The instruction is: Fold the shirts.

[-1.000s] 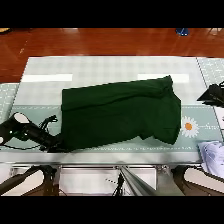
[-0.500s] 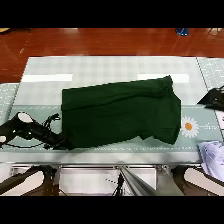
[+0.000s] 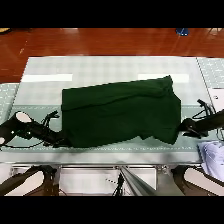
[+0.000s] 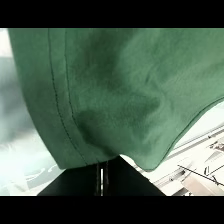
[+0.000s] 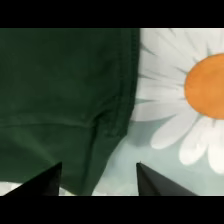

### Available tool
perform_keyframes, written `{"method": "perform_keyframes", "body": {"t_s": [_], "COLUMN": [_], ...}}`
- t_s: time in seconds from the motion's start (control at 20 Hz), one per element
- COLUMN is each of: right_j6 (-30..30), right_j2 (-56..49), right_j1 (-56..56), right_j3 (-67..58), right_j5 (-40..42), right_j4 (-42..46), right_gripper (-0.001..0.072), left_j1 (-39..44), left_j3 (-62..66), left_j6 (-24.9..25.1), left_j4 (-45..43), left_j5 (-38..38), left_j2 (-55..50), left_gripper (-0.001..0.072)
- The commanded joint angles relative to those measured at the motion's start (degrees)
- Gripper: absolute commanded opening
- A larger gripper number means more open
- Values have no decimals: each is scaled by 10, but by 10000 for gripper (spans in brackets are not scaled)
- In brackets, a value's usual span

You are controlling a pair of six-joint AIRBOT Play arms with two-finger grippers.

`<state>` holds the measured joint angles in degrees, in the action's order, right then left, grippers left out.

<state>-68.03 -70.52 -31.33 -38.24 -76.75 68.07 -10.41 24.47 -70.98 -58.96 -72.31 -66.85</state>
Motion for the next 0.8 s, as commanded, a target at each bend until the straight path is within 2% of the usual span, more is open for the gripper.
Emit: {"method": "perform_keyframes", "body": {"t_s": [0.0, 0.05, 0.15, 0.2, 0.3, 0.45, 0.55, 0.65, 0.75], "right_j6": [4, 4, 7, 22, 53, 52, 37, 24, 23], "right_j2": [0, 0, 1, 2, 19, 58, 60, 45, 4], "right_j1": [1, 1, 1, 1, 1, 1, 5, 33, 74], "right_j3": [57, 67, 68, 59, 24, -71, -138, -198, -246], "right_j5": [85, 102, 115, 110, 83, 91, 150, 214, 253], "right_j4": [-44, -64, -98, -115, -157, -273, -355, -354, -349], "right_gripper": [446, 346, 63, 29, 28, 28, 28, 27, 27], "left_j1": [0, 0, 0, 0, -1, -22, -36, -38, -38], "left_j3": [1, 1, 4, 12, 51, 177, 263, 309, 323], "left_j6": [0, 0, 0, 0, 0, 24, 10, -14, -24], "left_j4": [9, 14, 21, 21, 28, 106, 110, 110, 114], "left_j5": [-9, -8, -9, -13, -34, -73, -43, 12, 31], "left_j2": [2, 2, 2, 3, 9, 22, 21, 20, 5], "left_gripper": [23, 23, 23, 23, 23, 23, 23, 23, 23]}}
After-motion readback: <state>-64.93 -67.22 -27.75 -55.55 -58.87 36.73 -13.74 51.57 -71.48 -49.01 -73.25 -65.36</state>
